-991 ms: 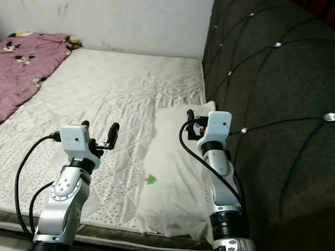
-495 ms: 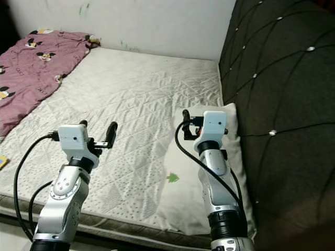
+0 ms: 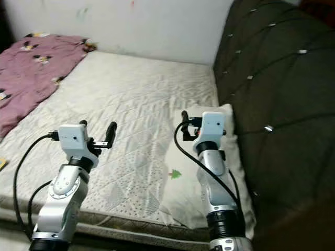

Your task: Clean up the room

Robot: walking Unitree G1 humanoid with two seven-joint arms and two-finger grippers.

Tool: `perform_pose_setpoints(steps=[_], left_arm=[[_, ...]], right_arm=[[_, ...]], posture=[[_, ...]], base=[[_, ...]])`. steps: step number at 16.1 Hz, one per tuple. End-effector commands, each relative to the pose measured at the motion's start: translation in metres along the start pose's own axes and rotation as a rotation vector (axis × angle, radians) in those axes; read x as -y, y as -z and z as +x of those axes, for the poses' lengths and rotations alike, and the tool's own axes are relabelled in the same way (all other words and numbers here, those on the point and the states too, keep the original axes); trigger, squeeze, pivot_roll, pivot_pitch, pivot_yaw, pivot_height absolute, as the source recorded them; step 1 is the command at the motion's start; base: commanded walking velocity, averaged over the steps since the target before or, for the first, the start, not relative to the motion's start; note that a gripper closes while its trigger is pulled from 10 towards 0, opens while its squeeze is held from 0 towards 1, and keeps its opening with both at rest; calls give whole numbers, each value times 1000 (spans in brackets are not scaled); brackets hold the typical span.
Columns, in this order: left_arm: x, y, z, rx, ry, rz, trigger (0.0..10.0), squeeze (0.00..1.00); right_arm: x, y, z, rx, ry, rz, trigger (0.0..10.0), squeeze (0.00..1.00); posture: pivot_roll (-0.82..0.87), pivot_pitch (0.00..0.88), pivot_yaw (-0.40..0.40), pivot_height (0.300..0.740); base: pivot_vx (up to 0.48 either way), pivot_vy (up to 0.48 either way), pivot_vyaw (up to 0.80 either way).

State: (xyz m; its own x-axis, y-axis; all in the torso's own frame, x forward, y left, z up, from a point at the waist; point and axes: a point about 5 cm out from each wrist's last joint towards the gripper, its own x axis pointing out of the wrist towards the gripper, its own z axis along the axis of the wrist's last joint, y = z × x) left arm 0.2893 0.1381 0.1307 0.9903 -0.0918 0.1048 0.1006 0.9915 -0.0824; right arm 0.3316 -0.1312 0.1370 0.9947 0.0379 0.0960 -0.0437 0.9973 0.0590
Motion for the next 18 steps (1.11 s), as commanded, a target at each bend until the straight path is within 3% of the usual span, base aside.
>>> perform_pose_setpoints(steps=[1, 10, 18], left_arm=[[5, -1, 3, 8, 15, -3, 10000, 0], [7, 0, 2, 8, 22, -5, 10000, 0], [7, -2, 5, 16, 18, -4, 10000, 0]], right_arm=[[5, -1, 2, -5, 8, -4, 10000, 0], [6, 4, 0, -25, -8, -25, 10000, 0], [7, 4, 2, -30, -10, -28, 10000, 0]], posture=[[-25, 0, -18, 740], [-29, 0, -20, 740], [-26, 0, -23, 740]], base=[[0, 394, -800], [0, 400, -89], [0, 439, -527]])
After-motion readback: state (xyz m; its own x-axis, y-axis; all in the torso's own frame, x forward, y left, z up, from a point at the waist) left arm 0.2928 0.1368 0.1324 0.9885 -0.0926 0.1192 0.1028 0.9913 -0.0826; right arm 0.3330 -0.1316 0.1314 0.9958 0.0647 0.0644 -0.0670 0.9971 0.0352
